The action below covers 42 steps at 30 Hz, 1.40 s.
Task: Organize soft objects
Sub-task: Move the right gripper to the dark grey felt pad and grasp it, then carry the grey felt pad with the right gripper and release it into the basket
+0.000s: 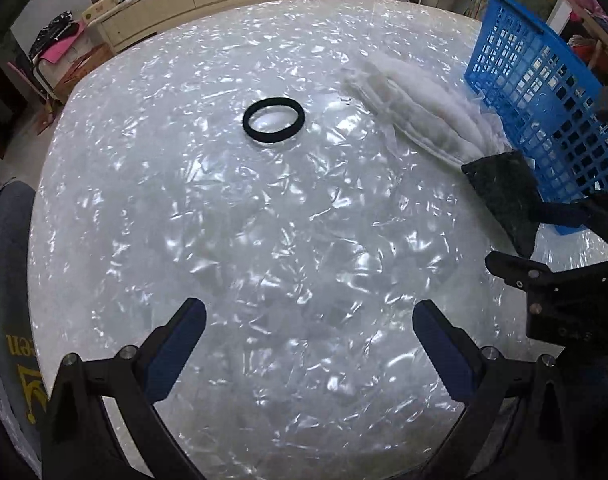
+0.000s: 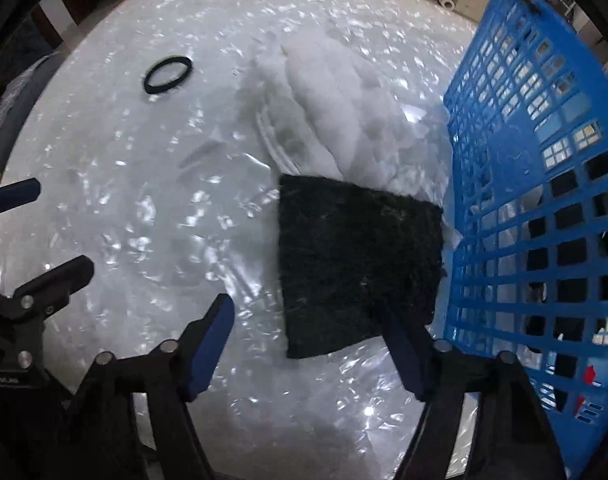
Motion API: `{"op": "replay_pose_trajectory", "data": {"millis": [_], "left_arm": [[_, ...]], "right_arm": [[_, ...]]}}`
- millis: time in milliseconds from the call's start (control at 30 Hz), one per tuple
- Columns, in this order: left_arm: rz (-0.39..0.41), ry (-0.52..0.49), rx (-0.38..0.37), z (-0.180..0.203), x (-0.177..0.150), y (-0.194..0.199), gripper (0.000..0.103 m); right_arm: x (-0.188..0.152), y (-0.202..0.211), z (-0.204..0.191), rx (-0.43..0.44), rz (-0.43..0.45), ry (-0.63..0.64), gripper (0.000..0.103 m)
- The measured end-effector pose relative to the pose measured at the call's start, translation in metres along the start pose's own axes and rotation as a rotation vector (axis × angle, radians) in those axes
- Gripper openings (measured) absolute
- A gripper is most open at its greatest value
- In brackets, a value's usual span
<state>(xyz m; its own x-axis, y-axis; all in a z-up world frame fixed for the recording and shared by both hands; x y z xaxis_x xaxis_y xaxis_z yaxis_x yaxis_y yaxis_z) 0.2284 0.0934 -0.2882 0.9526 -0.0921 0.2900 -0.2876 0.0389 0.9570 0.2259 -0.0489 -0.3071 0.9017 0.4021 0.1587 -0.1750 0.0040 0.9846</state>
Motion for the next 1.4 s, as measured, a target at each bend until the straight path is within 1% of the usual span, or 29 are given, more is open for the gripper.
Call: {"op": "replay_pose_trajectory", "data": {"millis": [133, 233, 300, 333, 367, 400, 433, 500, 567, 600, 667, 767, 867, 1000, 1133, 1233, 1300, 1400], "left_arm": [[-0.002, -0.006, -0.009, 0.002, 0.003, -0.004, 0.103], [0.001, 0.000, -0.012, 0.001, 0.006, -0.005, 0.103], [0.005, 0.004, -0.016, 0.001, 0.007, -0.004, 0.103], [0.007, 0.007, -0.018, 0.000, 0.007, -0.004, 0.103], [0.011, 0.009, -0.020, -0.001, 0.006, -0.002, 0.103], [0.014, 0.011, -0.022, -0.001, 0.007, -0.001, 0.103], [0.018, 0.015, -0.024, -0.002, 0.007, 0.000, 0.103], [0.026, 0.018, -0.028, -0.003, 0.006, 0.004, 0.103], [0.032, 0.018, -0.030, -0.004, 0.004, 0.007, 0.103], [0.036, 0.017, -0.032, -0.004, 0.004, 0.009, 0.103], [0.044, 0.017, -0.040, -0.004, 0.002, 0.015, 0.103], [0.057, 0.029, -0.073, -0.005, 0.001, 0.025, 0.103], [0.060, 0.034, -0.087, -0.009, -0.002, 0.035, 0.103], [0.098, 0.004, -0.079, -0.010, 0.007, 0.054, 0.103], [0.144, -0.024, -0.108, -0.009, 0.019, 0.073, 0.103], [0.163, -0.044, -0.101, -0.012, 0.029, 0.079, 0.103], [0.168, -0.046, -0.107, -0.016, 0.034, 0.081, 0.103], [0.157, -0.032, -0.100, -0.025, 0.046, 0.078, 0.103]], "right_arm": [[0.001, -0.003, -0.001, -0.001, 0.004, 0.000, 0.066], [0.001, -0.002, 0.000, -0.001, 0.008, 0.001, 0.056], [-0.001, 0.001, 0.002, -0.011, 0.014, 0.004, 0.042], [0.000, 0.003, 0.006, -0.012, 0.013, 0.005, 0.040], [0.000, 0.004, 0.008, -0.014, 0.012, 0.009, 0.033], [-0.001, 0.006, 0.009, -0.028, 0.010, 0.010, 0.021], [-0.003, 0.008, 0.008, -0.047, 0.010, 0.012, 0.016], [-0.006, 0.009, 0.005, -0.040, 0.015, 0.014, 0.013], [-0.009, 0.012, 0.000, -0.002, 0.017, 0.002, 0.011], [-0.011, 0.013, -0.002, 0.003, 0.021, 0.000, 0.011], [-0.013, 0.022, -0.005, -0.009, 0.041, 0.009, 0.011], [-0.012, 0.038, -0.009, 0.003, 0.070, 0.016, 0.011], [-0.012, 0.058, -0.014, 0.009, 0.101, 0.030, 0.011], [-0.012, 0.086, -0.017, 0.007, 0.147, 0.042, 0.011], [-0.010, 0.114, -0.018, 0.003, 0.193, 0.042, 0.011], [-0.013, 0.123, -0.005, 0.005, 0.221, 0.025, 0.011], [-0.010, 0.135, 0.007, 0.023, 0.242, -0.004, 0.012], [-0.006, 0.148, 0.024, 0.040, 0.265, -0.038, 0.012]]}}
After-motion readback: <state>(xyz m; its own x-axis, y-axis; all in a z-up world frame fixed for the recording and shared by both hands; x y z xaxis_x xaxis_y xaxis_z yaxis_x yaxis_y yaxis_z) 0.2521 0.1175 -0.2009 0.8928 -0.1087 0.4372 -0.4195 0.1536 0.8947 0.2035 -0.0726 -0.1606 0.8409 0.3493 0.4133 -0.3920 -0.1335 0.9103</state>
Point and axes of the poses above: each gripper's, at about its wrist camera, not at the fingertips, and y roughly against the way its jaws point, z to its right, x to its top, the point moved 10 cm from there along -y, roughly the way its jaws point, and after that the axes turned 1 degree about -z, right-handed, at the moved point
